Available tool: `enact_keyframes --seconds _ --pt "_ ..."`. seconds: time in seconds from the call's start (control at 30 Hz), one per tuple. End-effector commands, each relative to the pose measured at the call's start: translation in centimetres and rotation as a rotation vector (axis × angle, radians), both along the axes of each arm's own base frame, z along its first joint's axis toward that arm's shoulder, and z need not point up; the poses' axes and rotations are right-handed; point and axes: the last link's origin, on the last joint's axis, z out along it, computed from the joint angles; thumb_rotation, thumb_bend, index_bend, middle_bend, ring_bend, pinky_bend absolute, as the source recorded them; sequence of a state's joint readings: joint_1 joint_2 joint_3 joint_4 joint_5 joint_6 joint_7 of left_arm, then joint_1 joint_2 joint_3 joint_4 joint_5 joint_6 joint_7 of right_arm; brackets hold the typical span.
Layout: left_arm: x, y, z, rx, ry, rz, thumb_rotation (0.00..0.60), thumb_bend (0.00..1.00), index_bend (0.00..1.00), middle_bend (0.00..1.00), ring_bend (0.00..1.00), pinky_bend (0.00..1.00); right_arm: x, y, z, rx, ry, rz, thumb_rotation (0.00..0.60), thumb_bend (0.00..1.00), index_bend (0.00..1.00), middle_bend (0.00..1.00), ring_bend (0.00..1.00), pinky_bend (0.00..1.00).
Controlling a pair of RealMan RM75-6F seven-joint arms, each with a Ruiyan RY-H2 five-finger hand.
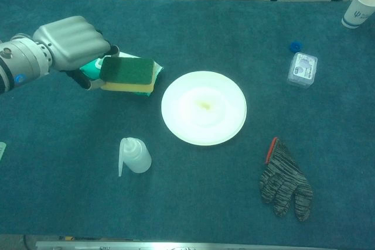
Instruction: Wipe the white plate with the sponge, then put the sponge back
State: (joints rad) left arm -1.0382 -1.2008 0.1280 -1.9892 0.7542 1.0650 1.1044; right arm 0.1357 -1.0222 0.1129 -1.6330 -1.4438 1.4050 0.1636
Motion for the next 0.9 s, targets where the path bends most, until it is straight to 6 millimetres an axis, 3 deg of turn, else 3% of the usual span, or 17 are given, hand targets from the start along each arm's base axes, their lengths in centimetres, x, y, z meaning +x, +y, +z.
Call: enact_keyframes --seconds 0.03,0.47,0.9 --pt "1.0 -0.8 -1.0 -0.002 0.046 -0.056 0.335 0.36 0.36 0.34 0.28 0.36 -0.1 0.1 0.0 0.002 -0.003 -0.001 0.564 0.21 0.39 0.37 0.31 0.44" --pt "3.7 -2.2 -4.4 -0.03 0.124 -0.112 0.335 0.36 0.36 0.37 0.28 0.36 -0.5 0.2 -0.3 0.017 -0.021 -0.003 0.564 0.21 0.39 0.37 0.31 0.44" --pt "6.6 -1.1 -7.5 -0.039 0.148 -0.165 0.333 0.36 0.36 0.37 0.28 0.36 -1.3 0.4 0.2 0.007 -0.025 -0.02 0.562 0.2 0.39 0.37 0.31 0.44"
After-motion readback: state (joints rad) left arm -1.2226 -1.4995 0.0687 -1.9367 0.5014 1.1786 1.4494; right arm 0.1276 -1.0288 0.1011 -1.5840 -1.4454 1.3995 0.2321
